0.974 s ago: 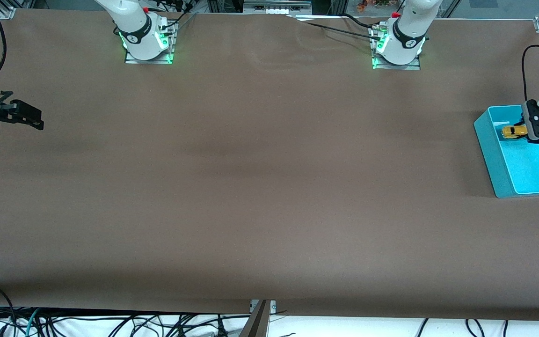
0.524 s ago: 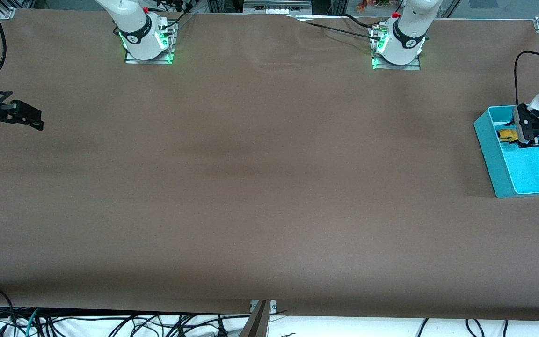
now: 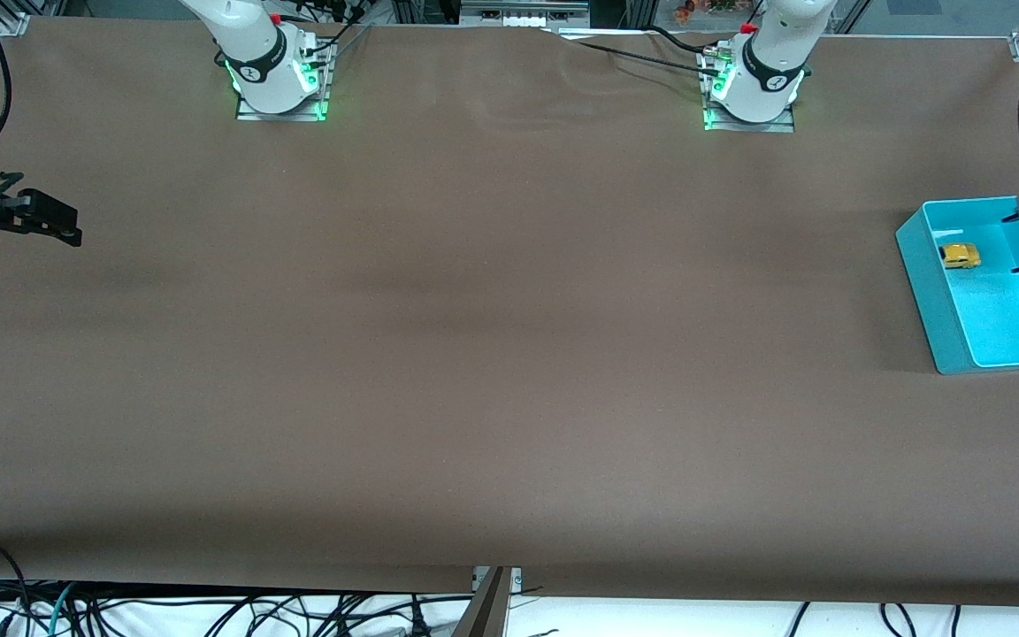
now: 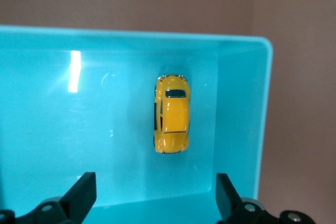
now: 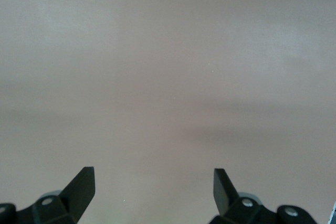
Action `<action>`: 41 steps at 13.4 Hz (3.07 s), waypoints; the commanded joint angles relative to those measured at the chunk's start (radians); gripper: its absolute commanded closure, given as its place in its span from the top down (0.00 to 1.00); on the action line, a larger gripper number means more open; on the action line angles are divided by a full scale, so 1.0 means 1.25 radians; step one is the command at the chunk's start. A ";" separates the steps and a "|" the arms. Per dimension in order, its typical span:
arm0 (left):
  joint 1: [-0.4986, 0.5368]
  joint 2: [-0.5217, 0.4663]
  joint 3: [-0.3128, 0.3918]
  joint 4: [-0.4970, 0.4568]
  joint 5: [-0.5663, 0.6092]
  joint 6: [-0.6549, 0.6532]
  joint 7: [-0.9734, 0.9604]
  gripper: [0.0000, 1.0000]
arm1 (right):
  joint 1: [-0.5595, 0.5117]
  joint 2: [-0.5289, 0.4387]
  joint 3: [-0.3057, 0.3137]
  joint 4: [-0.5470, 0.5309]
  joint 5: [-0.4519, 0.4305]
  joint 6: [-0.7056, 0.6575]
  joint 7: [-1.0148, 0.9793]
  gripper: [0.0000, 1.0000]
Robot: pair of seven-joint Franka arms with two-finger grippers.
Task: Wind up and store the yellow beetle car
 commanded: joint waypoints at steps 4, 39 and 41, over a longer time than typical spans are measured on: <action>-0.002 -0.005 -0.242 0.225 -0.015 -0.318 -0.284 1.00 | -0.007 -0.001 0.006 0.006 0.011 0.003 0.004 1.00; -0.717 -0.301 0.189 0.132 -0.268 -0.310 -1.487 1.00 | -0.007 -0.001 0.005 0.006 0.011 -0.002 0.005 1.00; -0.713 -0.278 0.191 0.154 -0.268 -0.309 -1.490 1.00 | -0.008 -0.001 0.005 0.006 0.011 -0.005 0.004 1.00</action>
